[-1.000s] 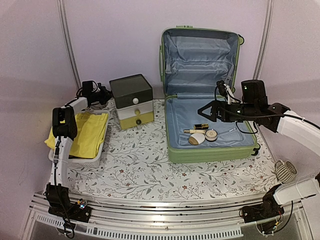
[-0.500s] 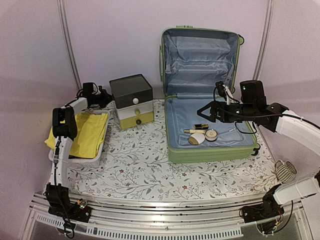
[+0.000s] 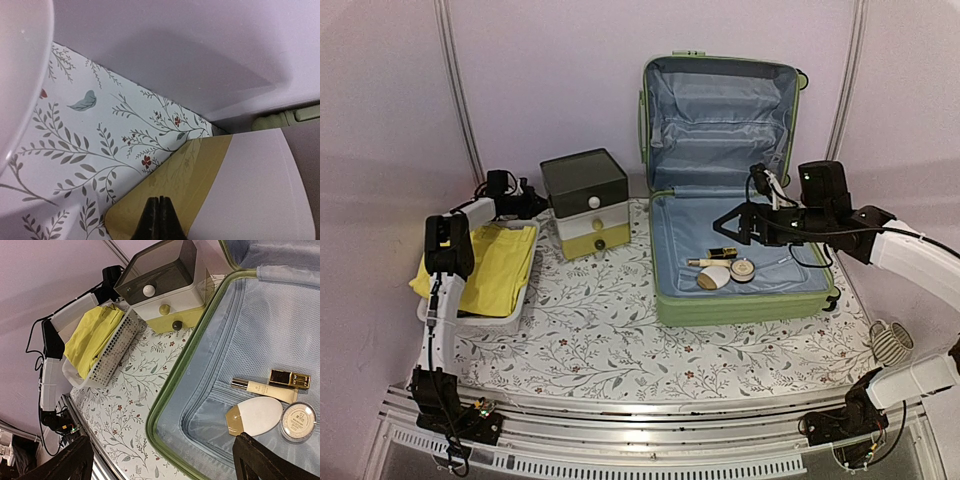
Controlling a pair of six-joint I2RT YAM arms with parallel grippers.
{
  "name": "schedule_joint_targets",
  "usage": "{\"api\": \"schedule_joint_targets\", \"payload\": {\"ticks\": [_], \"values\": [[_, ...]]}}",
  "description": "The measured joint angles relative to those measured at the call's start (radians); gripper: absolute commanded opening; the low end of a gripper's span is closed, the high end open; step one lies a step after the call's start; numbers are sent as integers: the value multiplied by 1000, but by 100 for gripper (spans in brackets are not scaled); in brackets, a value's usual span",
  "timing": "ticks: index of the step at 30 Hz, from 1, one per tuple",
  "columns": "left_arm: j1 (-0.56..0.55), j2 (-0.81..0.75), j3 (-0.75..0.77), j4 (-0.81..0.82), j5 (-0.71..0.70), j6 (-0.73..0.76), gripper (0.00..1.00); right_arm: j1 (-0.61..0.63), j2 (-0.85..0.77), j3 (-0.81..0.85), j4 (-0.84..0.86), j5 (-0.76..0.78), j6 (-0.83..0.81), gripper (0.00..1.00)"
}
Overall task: Open, take out, and arrange the luggage
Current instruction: Adjust the storage box at the center of the board.
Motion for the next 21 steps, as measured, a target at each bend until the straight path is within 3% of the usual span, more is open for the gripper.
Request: {"api": "schedule_joint_targets", "payload": {"ticks": [9,21], "values": [[-7,-30,-31,-49,16,66,0,3,58,0,51,-24,8,99],[-31,-60,-58,-116,34,140,0,35,277,110,178,-43,31,99]]}}
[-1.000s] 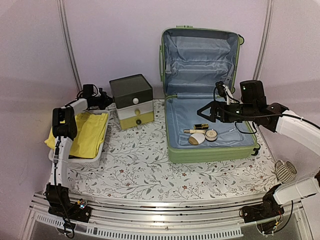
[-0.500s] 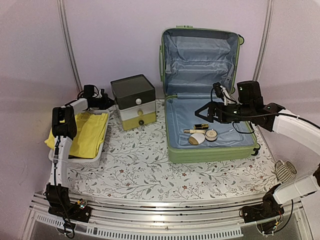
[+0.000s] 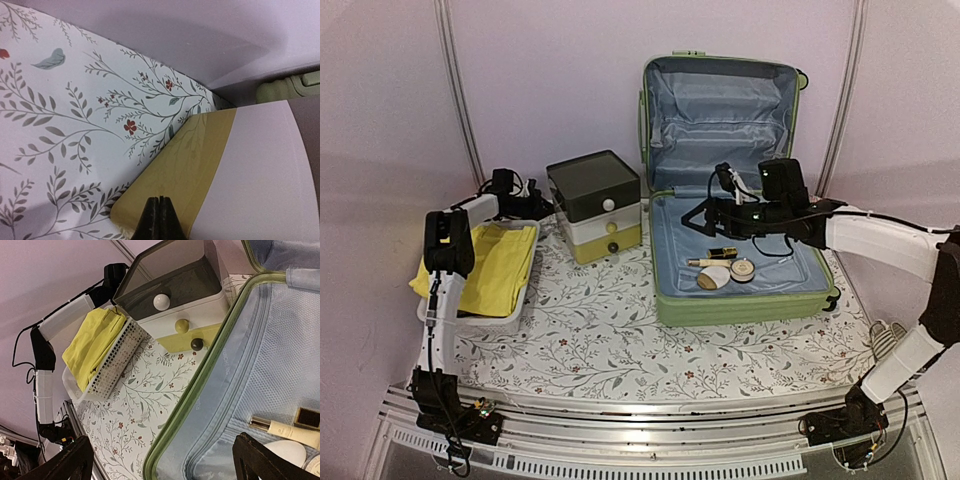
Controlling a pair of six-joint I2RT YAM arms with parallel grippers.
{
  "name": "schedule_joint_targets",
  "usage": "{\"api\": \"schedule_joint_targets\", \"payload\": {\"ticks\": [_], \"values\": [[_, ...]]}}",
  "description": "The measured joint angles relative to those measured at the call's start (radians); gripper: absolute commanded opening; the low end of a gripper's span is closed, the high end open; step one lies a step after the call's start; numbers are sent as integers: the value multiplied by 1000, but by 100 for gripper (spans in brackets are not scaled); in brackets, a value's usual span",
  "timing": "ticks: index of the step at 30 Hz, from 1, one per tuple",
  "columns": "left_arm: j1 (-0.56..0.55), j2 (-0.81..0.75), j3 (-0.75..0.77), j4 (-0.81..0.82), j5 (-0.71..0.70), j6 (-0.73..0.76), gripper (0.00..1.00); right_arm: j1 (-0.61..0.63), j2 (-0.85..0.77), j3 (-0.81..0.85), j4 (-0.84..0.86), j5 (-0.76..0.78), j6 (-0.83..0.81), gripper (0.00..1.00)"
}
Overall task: Open, take out, and arrange the luggage
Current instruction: Adjust the storage box at the center of the board.
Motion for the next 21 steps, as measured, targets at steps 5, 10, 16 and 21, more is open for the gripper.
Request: {"api": "schedule_joint_targets", "payload": {"ticks": [5,10,16,21], "values": [[-15,-16,-15,-24,0,16,0,0,108,90,35,3,-5,99],[-26,-18,-15,-23,1,16,0,0,246,230,54,-2,-10,99],[-27,-18,-15,-17,-2,4,0,-7,433,444,69,-19,-15,99],[-27,-18,-25,6,-1,-22,0,-24,589,621,86,-63,-2,99]]}}
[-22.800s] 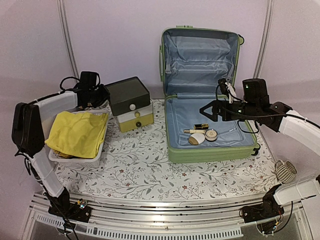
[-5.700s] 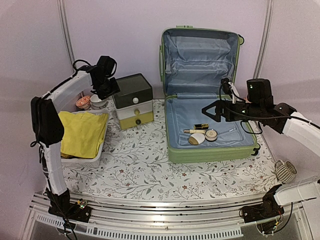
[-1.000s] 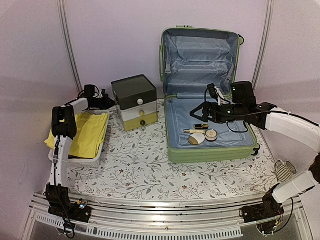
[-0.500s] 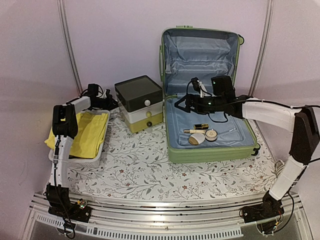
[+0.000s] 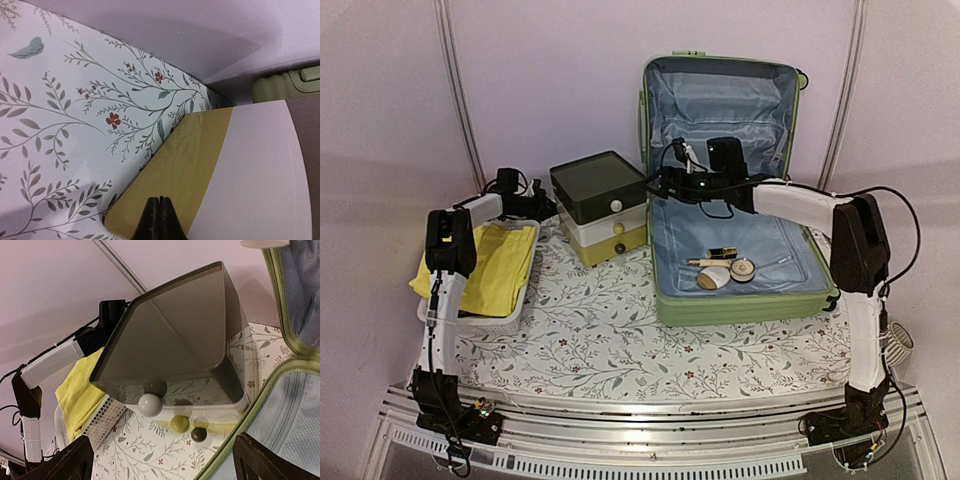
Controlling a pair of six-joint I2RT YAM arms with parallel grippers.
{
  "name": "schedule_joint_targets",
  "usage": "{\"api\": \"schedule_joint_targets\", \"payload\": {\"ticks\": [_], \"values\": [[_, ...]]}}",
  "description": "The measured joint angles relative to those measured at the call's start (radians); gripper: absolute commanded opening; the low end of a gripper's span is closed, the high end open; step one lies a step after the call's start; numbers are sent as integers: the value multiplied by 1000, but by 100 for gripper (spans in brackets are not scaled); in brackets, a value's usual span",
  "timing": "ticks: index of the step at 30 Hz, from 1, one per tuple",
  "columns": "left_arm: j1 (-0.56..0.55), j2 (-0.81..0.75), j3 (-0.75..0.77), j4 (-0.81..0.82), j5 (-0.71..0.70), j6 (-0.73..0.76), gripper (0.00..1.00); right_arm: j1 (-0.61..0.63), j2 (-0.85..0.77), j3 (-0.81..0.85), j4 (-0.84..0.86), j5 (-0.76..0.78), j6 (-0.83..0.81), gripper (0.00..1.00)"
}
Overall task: Open, take out, and arrange the luggage
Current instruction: Adjust the storage box at the center of the board.
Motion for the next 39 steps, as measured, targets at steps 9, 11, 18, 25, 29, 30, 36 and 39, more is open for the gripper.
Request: {"api": "schedule_joint_targets", "payload": {"ticks": [9,11,18,25,29,30,36,39], "values": [[0,0,-1,9,0,-18,0,-14,163,224,40,-40,91,99],[0,0,-1,9,0,-17,0,-14,160,227,54,-45,111,99],[0,0,-1,9,0,-9,0,-29,98,193,5,-108,114,99],[0,0,-4,12,1,-3,0,-114,-58,94,-63,-148,43,99],[0,-21,-47,35,-2,3,9,-182,-125,21,-71,-146,-6,99],[0,-35,-67,37,-3,9,16,-198,-136,0,-71,-144,-17,99],[2,-173,-224,40,-76,31,47,-248,-184,-134,-66,-127,-60,99],[6,-261,-303,46,-121,34,62,-251,-214,-196,-60,-126,-71,99]]}}
